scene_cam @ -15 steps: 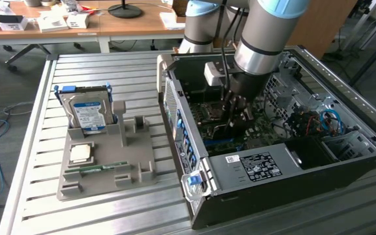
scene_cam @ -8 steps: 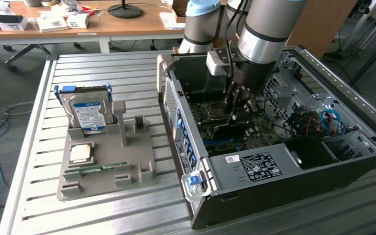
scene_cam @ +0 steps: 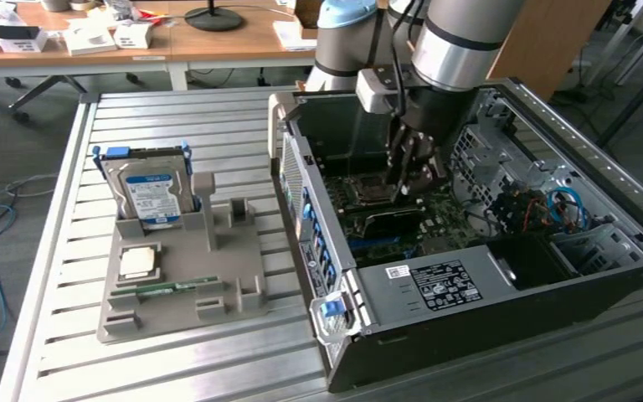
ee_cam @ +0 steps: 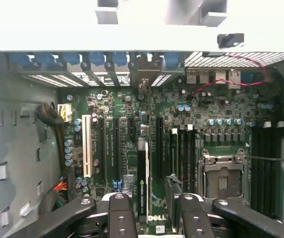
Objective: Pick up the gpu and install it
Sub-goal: 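Insert the gpu into the slot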
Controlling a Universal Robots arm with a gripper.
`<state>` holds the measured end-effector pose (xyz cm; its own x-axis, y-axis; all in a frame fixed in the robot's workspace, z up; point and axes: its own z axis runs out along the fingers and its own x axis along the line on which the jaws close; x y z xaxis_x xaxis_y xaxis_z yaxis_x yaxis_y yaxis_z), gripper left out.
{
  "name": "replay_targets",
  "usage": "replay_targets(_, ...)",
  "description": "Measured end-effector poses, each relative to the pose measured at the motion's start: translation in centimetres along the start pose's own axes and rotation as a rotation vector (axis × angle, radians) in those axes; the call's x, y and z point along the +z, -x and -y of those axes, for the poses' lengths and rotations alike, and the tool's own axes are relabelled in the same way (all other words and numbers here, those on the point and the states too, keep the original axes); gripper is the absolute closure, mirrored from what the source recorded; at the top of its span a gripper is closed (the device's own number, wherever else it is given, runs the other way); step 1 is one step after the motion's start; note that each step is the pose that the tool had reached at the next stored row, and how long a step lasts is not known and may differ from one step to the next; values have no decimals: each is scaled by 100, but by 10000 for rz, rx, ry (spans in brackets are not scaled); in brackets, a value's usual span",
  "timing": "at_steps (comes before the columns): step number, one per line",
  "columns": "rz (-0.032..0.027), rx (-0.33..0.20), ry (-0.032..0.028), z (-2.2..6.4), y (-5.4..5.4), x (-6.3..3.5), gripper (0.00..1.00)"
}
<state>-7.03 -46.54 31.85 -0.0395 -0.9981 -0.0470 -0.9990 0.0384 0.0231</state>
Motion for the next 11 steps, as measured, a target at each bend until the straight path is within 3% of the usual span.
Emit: replay_targets(11,-2,-5,1,-8,17,-357,60)
